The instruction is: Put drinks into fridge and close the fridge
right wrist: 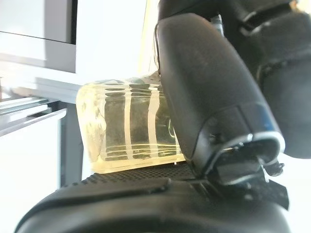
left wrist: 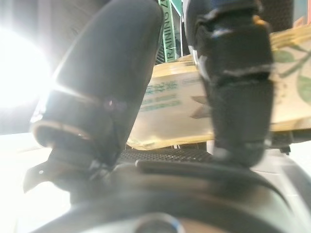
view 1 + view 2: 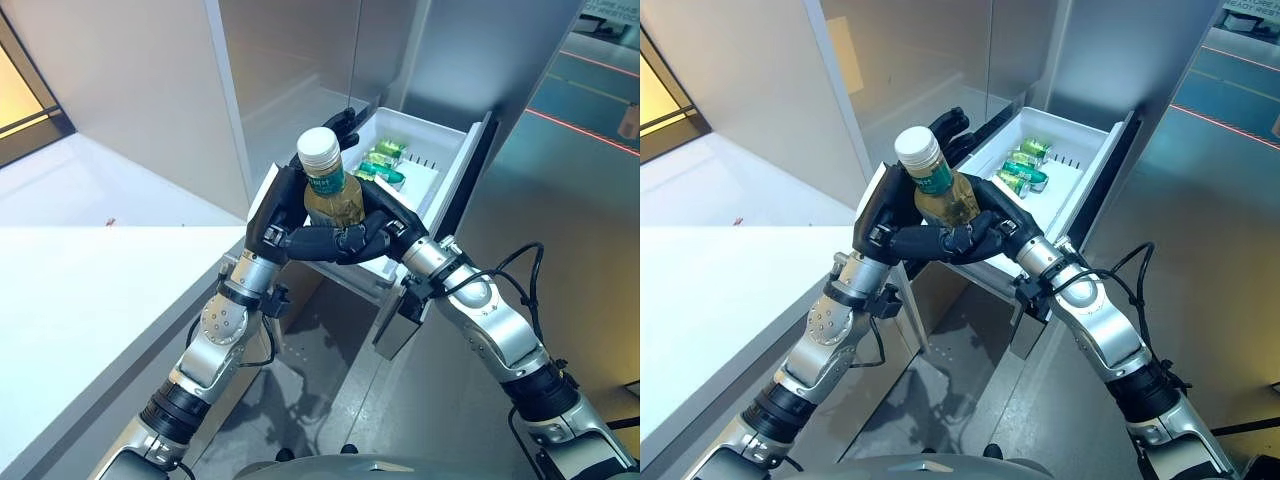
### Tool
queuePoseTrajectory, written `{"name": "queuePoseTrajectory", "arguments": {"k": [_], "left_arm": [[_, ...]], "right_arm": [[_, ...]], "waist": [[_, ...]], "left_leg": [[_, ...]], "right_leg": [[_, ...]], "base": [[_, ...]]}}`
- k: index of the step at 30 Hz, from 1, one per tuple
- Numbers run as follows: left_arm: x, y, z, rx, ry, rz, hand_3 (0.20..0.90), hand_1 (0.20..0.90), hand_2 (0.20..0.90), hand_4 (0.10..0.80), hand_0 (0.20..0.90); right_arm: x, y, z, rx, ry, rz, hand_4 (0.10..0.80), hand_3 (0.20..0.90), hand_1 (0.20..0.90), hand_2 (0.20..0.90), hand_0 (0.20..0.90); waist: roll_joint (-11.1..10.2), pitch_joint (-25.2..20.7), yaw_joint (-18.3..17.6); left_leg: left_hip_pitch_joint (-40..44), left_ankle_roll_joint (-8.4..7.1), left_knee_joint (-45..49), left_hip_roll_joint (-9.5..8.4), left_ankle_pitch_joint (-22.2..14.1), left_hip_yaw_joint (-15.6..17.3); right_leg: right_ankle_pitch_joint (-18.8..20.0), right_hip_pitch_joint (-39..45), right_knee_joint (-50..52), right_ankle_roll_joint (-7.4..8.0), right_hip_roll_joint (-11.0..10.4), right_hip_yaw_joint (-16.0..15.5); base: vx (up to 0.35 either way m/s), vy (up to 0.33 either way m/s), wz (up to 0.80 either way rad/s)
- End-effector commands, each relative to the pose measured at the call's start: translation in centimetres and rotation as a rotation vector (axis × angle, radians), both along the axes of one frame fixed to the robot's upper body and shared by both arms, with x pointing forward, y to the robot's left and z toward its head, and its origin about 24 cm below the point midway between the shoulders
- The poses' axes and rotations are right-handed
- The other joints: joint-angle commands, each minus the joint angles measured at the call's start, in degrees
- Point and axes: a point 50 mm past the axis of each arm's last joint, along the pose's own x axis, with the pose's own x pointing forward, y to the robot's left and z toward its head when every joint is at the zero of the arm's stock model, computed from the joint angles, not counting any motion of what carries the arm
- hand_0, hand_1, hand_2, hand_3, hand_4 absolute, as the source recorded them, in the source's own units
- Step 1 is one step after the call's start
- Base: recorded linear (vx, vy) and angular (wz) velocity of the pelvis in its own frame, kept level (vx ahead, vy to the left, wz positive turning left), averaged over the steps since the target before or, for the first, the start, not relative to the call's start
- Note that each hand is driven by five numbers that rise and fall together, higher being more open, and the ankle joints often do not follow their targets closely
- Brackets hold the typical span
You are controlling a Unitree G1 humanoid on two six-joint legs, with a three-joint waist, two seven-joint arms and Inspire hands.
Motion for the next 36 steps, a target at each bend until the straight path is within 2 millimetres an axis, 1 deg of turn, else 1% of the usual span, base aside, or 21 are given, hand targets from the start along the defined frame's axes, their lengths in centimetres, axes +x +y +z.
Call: {"name": "queuePoseTrajectory", "arguments": {"k": [1, 4, 6, 9, 13, 15, 18, 19, 21, 22, 23, 27, 29, 32, 36], "left_arm": [[0.0, 6.7, -4.1, -0.050, 0.259, 0.309, 0.900, 0.900, 0.900, 0.800, 0.900], [-0.5, 7.8, -7.0, -0.036, 0.409, 0.341, 0.900, 0.900, 0.900, 0.800, 0.900], [-0.6, 8.0, -7.9, -0.003, 0.440, 0.332, 0.900, 0.900, 0.900, 0.800, 0.900], [-1.4, 8.4, -9.3, 0.092, 0.475, 0.332, 0.900, 0.900, 0.900, 0.800, 0.900], [-1.4, 10.0, -10.2, 0.151, 0.501, 0.410, 0.900, 0.900, 0.900, 0.800, 0.900], [-1.4, 11.2, -11.5, 0.182, 0.555, 0.470, 0.900, 0.900, 0.900, 0.800, 0.900], [-2.3, 12.6, -13.2, 0.253, 0.609, 0.548, 0.900, 0.900, 0.900, 0.800, 0.900], [-2.7, 13.3, -14.1, 0.261, 0.657, 0.576, 0.900, 0.900, 0.900, 0.800, 0.900], [-3.4, 14.0, -15.5, 0.273, 0.715, 0.593, 0.900, 0.900, 0.900, 0.800, 0.900], [-3.6, 14.1, -15.8, 0.281, 0.724, 0.602, 0.900, 0.900, 0.900, 0.800, 0.900], [-4.6, 14.5, -17.0, 0.294, 0.762, 0.615, 0.900, 0.900, 0.900, 0.800, 0.900], [-5.7, 14.9, -18.0, 0.274, 0.801, 0.653, 0.900, 0.900, 0.900, 0.800, 0.900], [-6.0, 15.0, -18.2, 0.269, 0.810, 0.655, 0.900, 0.900, 0.900, 0.800, 0.900], [-5.7, 15.0, -18.1, 0.281, 0.812, 0.653, 0.900, 0.900, 0.900, 0.800, 0.900], [-5.4, 14.9, -18.5, 0.319, 0.841, 0.630, 0.900, 0.900, 0.900, 0.800, 0.900]], "right_arm": [[0.9, -6.9, 10.5, 0.236, -0.553, -0.505, 0.100, 0.200, 0.300, 0.300, 0.300], [0.7, -6.3, 11.6, 0.229, -0.626, -0.499, 0.100, 0.200, 0.300, 0.300, 0.300], [0.7, -6.0, 12.2, 0.231, -0.659, -0.490, 0.100, 0.200, 0.300, 0.300, 0.300], [0.6, -5.6, 12.8, 0.234, -0.703, -0.478, 0.100, 0.200, 0.300, 0.300, 0.300], [0.6, -5.6, 14.2, 0.251, -0.771, -0.474, 0.100, 0.200, 0.300, 0.300, 0.300], [0.7, -5.9, 14.5, 0.253, -0.797, -0.482, 0.100, 0.200, 0.300, 0.300, 0.300], [0.8, -6.2, 14.4, 0.248, -0.800, -0.488, 0.100, 0.200, 0.300, 0.300, 0.300], [0.9, -6.4, 14.5, 0.244, -0.806, -0.496, 0.100, 0.200, 0.300, 0.300, 0.300], [1.0, -6.4, 14.5, 0.243, -0.809, -0.503, 0.100, 0.200, 0.300, 0.300, 0.300], [1.1, -6.5, 14.5, 0.243, -0.807, -0.506, 0.100, 0.200, 0.300, 0.300, 0.300], [1.4, -6.6, 14.4, 0.236, -0.798, -0.508, 0.100, 0.200, 0.300, 0.300, 0.300], [1.9, -6.7, 13.7, 0.208, -0.767, -0.518, 0.100, 0.200, 0.300, 0.300, 0.300], [2.1, -6.9, 13.4, 0.200, -0.750, -0.531, 0.100, 0.200, 0.300, 0.300, 0.300], [2.7, -7.1, 12.7, 0.212, -0.704, -0.553, 0.100, 0.200, 0.300, 0.300, 0.300], [3.3, -6.8, 12.9, 0.208, -0.692, -0.566, 0.100, 0.200, 0.300, 0.300, 0.300]], "waist": [[0.9, -2.8, 0.1], [2.3, -0.3, 0.4], [3.0, 1.2, 0.6], [3.8, 3.0, 1.2], [3.5, 5.5, 2.0], [2.9, 6.7, 2.6], [1.9, 6.9, 3.1], [1.6, 7.1, 3.4], [1.5, 7.3, 3.4], [1.5, 7.4, 3.4], [1.8, 7.3, 3.2], [2.3, 6.5, 3.0], [2.4, 6.1, 3.1], [2.1, 5.7, 3.4], [2.1, 6.2, 3.5]], "left_leg": [[-2.0, 0.90, 4.6, -0.74, -7.0, -3.3], [-4.8, 0.67, 7.1, -0.62, -7.0, -3.4], [-6.1, 0.55, 8.3, -0.50, -7.0, -3.4], [-7.4, 0.29, 9.4, -0.16, -6.9, -3.4], [-10.3, 0.33, 10.4, -0.22, -6.3, -3.7], [-11.5, 0.33, 11.3, -0.21, -6.0, -4.2], [-11.7, 0.44, 11.5, -0.26, -5.8, -4.2], [-11.9, 0.53, 11.6, -0.30, -5.7, -4.3], [-11.9, 0.60, 11.5, -0.35, -5.6, -4.5], [-11.9, 0.60, 11.5, -0.36, -5.5, -4.6], [-11.4, 0.49, 11.3, -0.30, -5.5, -4.7], [-10.5, 0.30, 10.3, -0.40, -5.6, -4.6], [-10.4, 0.22, 10.1, -0.53, -5.5, -4.6], [-10.3, 0.34, 10.2, -0.63, -5.7, -4.2], [-10.5, 0.38, 10.7, -0.63, -5.7, -4.3]], "right_leg": [[-3.3, -2.4, 5.1, 1.49, 2.8, -1.5], [-3.5, -5.1, 7.4, 1.10, 2.7, -1.8], [-3.5, -6.1, 8.1, 0.86, 2.7, -1.9], [-3.3, -6.8, 8.2, 0.72, 3.0, -1.6], [-3.0, -9.0, 8.6, 0.63, 3.3, -1.5], [-2.8, -9.6, 9.0, 0.79, 3.2, -2.1], [-2.6, -9.8, 9.1, 1.13, 3.2, -2.4], [-2.5, -9.9, 9.2, 1.10, 3.3, -2.6], [-2.6, -10.0, 9.4, 1.08, 3.4, -2.7], [-2.6, -9.9, 9.4, 1.09, 3.4, -2.7], [-2.8, -9.7, 9.5, 1.02, 3.5, -2.5], [-3.0, -9.0, 9.0, 1.04, 3.4, -2.4], [-3.1, -8.9, 8.9, 1.03, 3.3, -2.6], [-3.0, -8.9, 9.0, 1.10, 2.9, -3.1], [-2.8, -9.0, 9.2, 1.13, 2.6, -3.5]], "base": [[0.035, -0.121, 0.05], [-0.040, -0.099, 0.07], [-0.062, -0.076, 0.07], [0.004, -0.102, 0.11], [-0.094, -0.086, 0.02], [-0.023, -0.099, 0.04], [0.053, -0.092, -0.02], [0.031, -0.078, -0.07], [0.035, -0.035, 0.00], [0.102, 0.015, 0.08], [0.119, 0.035, 0.09], [0.071, 0.043, 0.07], [0.040, 0.037, 0.06], [-0.003, 0.012, 0.08], [-0.036, 0.009, 0.10]]}}
